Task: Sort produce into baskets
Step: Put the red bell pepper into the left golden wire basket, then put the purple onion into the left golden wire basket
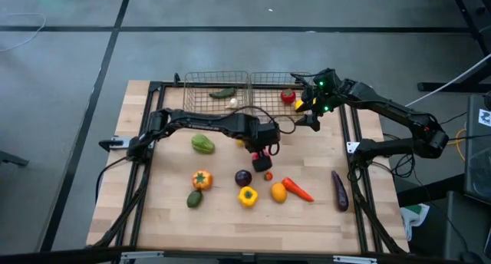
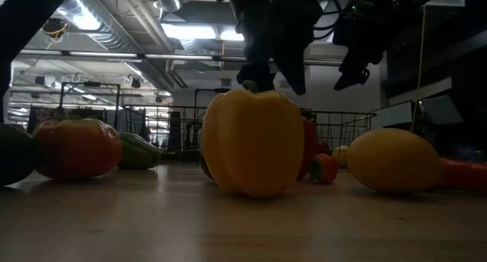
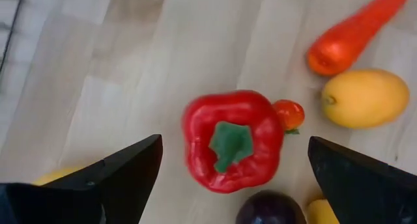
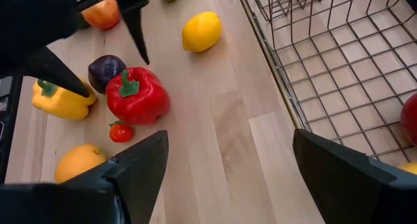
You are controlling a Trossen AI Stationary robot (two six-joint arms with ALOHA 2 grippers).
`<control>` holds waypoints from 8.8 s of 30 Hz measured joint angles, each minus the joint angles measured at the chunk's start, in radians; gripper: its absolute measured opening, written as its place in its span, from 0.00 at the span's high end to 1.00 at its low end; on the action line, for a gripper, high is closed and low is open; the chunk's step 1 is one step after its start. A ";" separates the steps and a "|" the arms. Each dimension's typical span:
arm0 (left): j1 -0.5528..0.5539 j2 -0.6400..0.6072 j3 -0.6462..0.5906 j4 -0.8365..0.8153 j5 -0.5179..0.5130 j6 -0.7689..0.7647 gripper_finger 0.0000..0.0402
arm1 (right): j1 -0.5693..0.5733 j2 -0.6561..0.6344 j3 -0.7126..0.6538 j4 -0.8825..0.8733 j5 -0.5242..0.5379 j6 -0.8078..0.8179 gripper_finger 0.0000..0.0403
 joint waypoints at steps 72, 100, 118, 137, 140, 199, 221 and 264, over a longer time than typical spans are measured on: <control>-0.036 0.055 -0.066 0.046 -0.076 0.046 0.01 | 0.000 0.000 0.000 0.000 0.000 0.000 0.19; -0.037 0.055 -0.086 0.082 -0.101 0.073 0.06 | 0.000 0.000 0.000 0.000 0.000 0.000 0.19; -0.037 0.052 -0.086 0.089 -0.103 0.048 0.21 | 0.000 0.000 0.000 0.000 0.000 0.000 0.19; -0.016 0.011 0.028 -0.055 -0.100 0.101 0.21 | 0.000 0.000 0.000 0.063 0.000 0.000 0.19; 0.005 -0.014 0.050 -0.093 -0.101 0.104 0.21 | 0.000 0.000 0.000 0.071 0.000 0.000 0.19; 0.624 -0.324 -0.487 0.108 -0.097 0.033 0.21 | 0.000 0.000 0.000 0.088 0.071 -0.001 0.19; 0.659 -0.324 -0.573 0.180 -0.006 0.117 0.21 | 0.000 0.000 0.000 0.088 0.071 -0.001 0.19; 0.562 -0.326 -0.371 0.197 0.215 0.253 0.02 | 0.000 0.000 0.000 0.088 0.071 -0.001 0.19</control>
